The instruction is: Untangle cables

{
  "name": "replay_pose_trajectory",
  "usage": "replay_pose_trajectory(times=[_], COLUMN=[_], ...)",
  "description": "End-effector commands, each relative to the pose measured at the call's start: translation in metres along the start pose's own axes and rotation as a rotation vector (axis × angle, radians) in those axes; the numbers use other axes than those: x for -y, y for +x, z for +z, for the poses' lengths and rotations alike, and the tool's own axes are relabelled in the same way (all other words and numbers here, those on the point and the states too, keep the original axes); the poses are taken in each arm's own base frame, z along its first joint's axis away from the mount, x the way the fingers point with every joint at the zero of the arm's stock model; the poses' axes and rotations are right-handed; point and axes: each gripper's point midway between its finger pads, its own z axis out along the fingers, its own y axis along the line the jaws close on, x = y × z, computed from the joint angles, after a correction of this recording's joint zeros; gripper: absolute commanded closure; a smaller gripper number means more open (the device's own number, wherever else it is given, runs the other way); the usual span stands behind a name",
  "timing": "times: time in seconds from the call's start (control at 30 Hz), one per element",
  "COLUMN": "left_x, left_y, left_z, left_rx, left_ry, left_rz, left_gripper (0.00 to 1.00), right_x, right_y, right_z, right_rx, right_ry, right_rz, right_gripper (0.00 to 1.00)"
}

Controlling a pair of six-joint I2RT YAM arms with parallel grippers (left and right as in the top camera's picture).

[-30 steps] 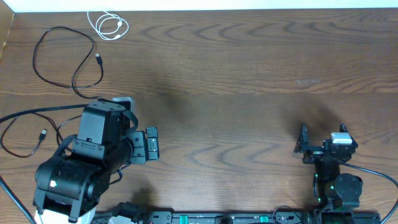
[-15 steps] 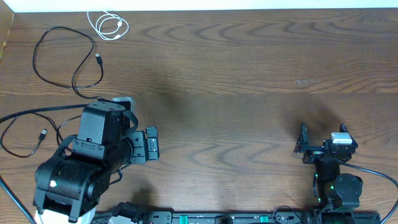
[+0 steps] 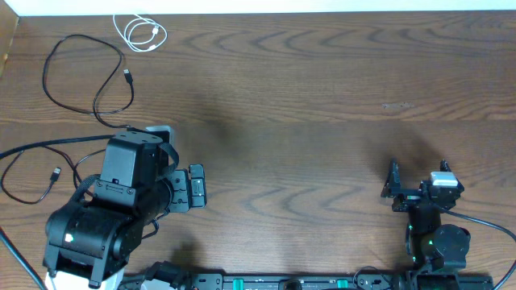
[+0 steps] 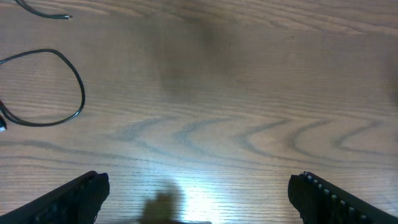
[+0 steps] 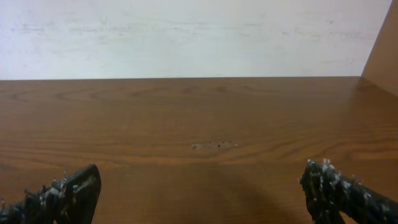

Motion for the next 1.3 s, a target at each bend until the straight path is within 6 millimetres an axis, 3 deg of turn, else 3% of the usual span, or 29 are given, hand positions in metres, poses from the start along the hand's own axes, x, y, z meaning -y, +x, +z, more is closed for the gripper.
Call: replay_pose_trajectory(times=[0.0, 0.83, 1.1, 1.27], left_x=[-0.001, -0.001, -0.008, -0.014], left_y=[0.001, 0.001, 0.007, 0.012], left_z=[0.001, 0.000, -0.010, -0.002], left_rx=[-0.003, -0.001, 0.064, 0.121], left_ry=[-0.008, -0.008, -0.010, -0.009], left_rz=[0.002, 0.003, 0.007, 0.060], left_gripper=[0.02, 0.02, 0.02, 0.02], right_x=[0.002, 0.002, 0.002, 0.002], right_y=[0.000, 0.000, 0.000, 0.000], right_z=[0.000, 0.000, 0.000, 0.000], right_rx=[0.002, 0.003, 0.003, 0.003], right_ry=[0.008, 0.007, 0.008, 0.007], right_rz=[0.015, 0.015, 0.015, 0.015], right_gripper=[0.01, 0.01, 0.01, 0.01])
